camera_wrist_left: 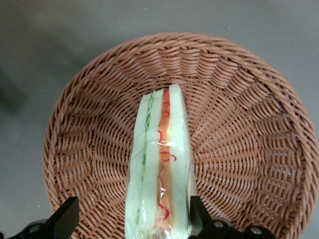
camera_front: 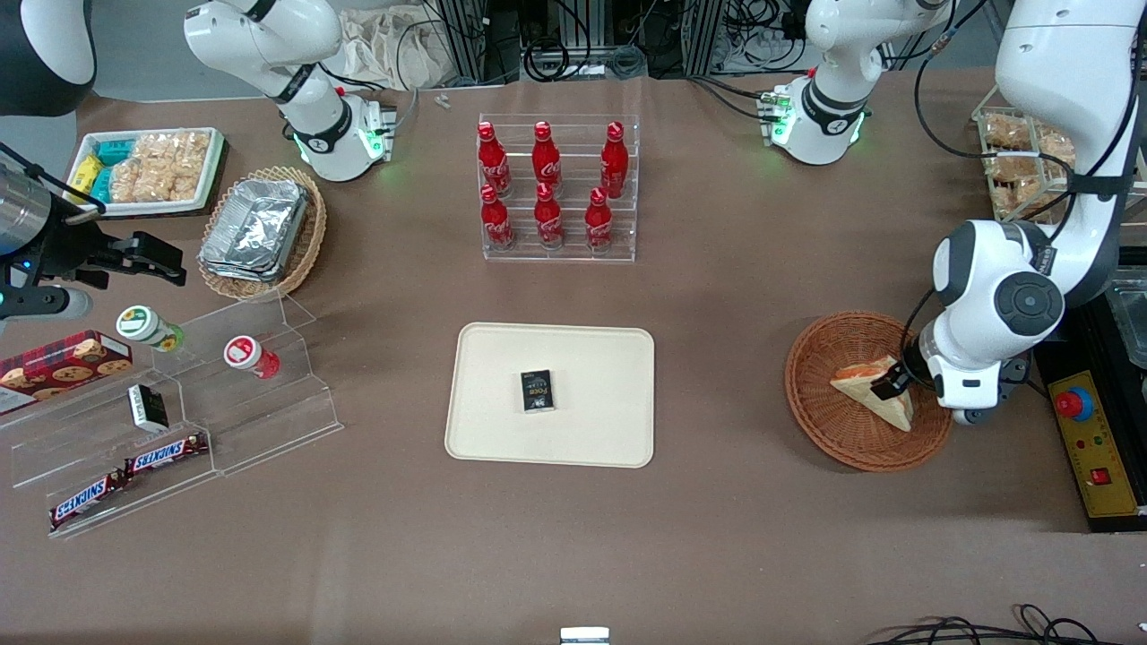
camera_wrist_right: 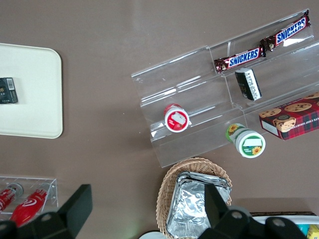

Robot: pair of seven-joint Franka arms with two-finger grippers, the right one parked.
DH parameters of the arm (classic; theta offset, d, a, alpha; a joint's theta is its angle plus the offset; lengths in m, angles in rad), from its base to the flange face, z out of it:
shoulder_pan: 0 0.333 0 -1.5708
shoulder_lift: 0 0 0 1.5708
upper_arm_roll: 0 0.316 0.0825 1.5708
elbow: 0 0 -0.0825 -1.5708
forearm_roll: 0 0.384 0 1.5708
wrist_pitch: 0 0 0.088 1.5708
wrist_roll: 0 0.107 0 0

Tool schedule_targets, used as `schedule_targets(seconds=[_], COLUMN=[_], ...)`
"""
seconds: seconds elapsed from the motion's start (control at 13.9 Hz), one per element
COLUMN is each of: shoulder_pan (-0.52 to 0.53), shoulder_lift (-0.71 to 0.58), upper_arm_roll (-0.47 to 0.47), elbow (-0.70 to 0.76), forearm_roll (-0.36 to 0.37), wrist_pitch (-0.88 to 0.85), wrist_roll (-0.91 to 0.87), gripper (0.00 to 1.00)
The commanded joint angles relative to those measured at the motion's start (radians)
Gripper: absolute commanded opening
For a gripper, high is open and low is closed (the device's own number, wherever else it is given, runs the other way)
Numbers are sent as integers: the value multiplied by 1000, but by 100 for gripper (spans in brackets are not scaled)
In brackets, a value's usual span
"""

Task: Place sandwich from basket to tray
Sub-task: 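Close the left gripper on the wrapped sandwich and lift it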

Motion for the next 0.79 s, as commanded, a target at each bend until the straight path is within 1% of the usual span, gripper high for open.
schedule_targets(seconds=[0.0,0.22,0.29,0.36,0.43,0.5,0.58,0.72], shoulder_pan=[10,11,11,11,5,4,4,4], shoulder_lift=[30,48,62,70,94,97,103,108], upper_arm_roll=[-9,-9,-9,-9,-9,-11,-11,-11], elbow=[14,22,31,45,66,70,67,65], forearm_roll=[25,25,22,22,25,25,25,25], wrist_pitch=[29,52,54,55,57,72,98,110], wrist_roll=[-53,-61,-66,-98,-133,-141,-158,-165], gripper=[100,99,90,84,83,80,71,42])
